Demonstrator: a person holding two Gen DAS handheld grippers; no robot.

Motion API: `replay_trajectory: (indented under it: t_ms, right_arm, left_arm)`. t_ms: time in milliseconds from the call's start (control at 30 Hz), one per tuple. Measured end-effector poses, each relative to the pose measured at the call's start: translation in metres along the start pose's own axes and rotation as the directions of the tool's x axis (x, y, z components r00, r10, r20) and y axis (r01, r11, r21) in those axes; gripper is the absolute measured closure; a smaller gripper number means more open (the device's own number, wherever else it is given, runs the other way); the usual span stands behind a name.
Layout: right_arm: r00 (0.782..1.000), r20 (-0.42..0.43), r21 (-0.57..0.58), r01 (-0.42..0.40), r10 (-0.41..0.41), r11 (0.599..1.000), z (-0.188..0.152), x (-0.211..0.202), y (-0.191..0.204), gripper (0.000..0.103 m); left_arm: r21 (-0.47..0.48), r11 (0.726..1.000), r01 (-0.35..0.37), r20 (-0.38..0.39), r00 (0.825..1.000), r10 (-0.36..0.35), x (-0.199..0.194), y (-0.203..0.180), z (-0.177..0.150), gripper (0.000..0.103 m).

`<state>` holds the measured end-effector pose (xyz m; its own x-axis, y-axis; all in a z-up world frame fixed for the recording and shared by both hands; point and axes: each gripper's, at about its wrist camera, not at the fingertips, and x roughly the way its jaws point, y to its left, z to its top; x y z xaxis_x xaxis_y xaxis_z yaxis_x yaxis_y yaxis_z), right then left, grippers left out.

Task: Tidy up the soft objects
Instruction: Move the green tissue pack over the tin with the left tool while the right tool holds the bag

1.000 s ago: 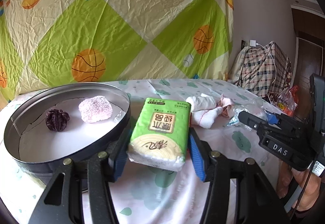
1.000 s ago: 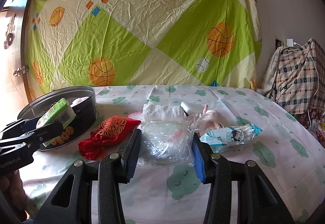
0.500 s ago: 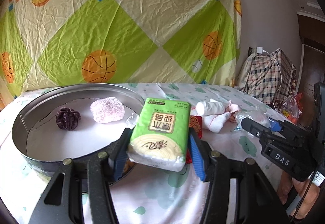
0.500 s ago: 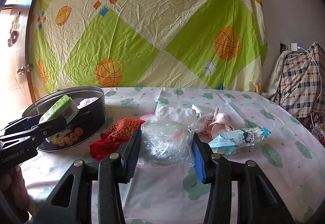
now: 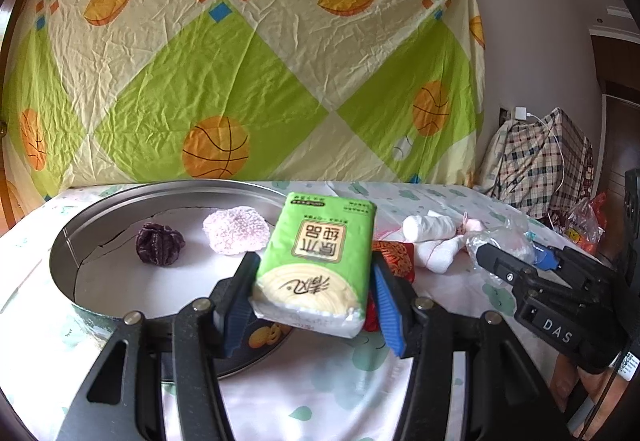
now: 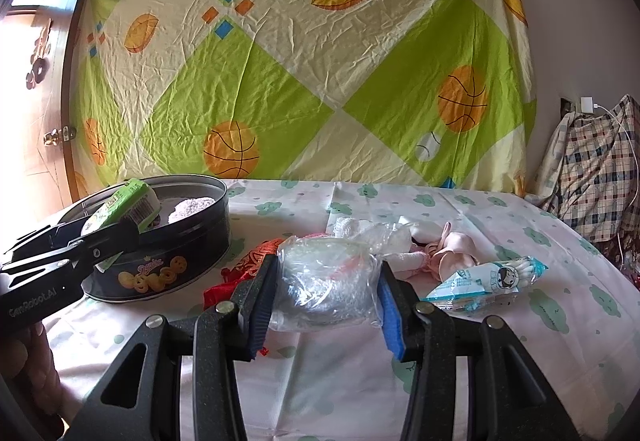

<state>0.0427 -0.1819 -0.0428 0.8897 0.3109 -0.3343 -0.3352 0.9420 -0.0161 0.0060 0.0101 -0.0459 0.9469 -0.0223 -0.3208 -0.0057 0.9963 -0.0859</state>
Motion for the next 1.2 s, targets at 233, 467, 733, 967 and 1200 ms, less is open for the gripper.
replay_trajectory:
  t_ms: [233, 467, 733, 967, 1200]
  right_arm:
    - [1.0, 0.011, -0.011, -0.022, 0.022, 1.0, 0.0, -0.001, 0.011, 0.054]
    - [0.998, 0.023, -0.029, -0.057, 0.058, 0.998, -0.001, -0.003, 0.024, 0.054]
    - [0.997, 0.026, -0.048, -0.076, 0.077, 0.996, 0.0, -0.003, 0.037, 0.054]
    - [0.995, 0.029, -0.063, -0.091, 0.093, 0.994, 0.0, -0.003, 0.046, 0.054]
    - [0.994, 0.032, -0.074, -0.1, 0.102, 0.992, 0.001, -0.003, 0.053, 0.054]
  left_arm:
    - [-0.028, 1.0, -0.013, 0.004, 1.0, 0.014, -0.003, 0.011, 0.0, 0.049]
    - [-0.054, 0.997, -0.052, 0.022, 0.998, 0.054, -0.008, 0.02, -0.001, 0.049]
    - [-0.046, 0.996, -0.073, 0.044, 0.996, 0.075, -0.014, 0.022, -0.003, 0.049]
    - [-0.061, 0.996, -0.07, 0.063, 0.995, 0.074, -0.019, 0.028, -0.003, 0.049]
    - [-0.069, 0.995, -0.077, 0.076, 0.994, 0.082, -0.021, 0.032, -0.003, 0.049]
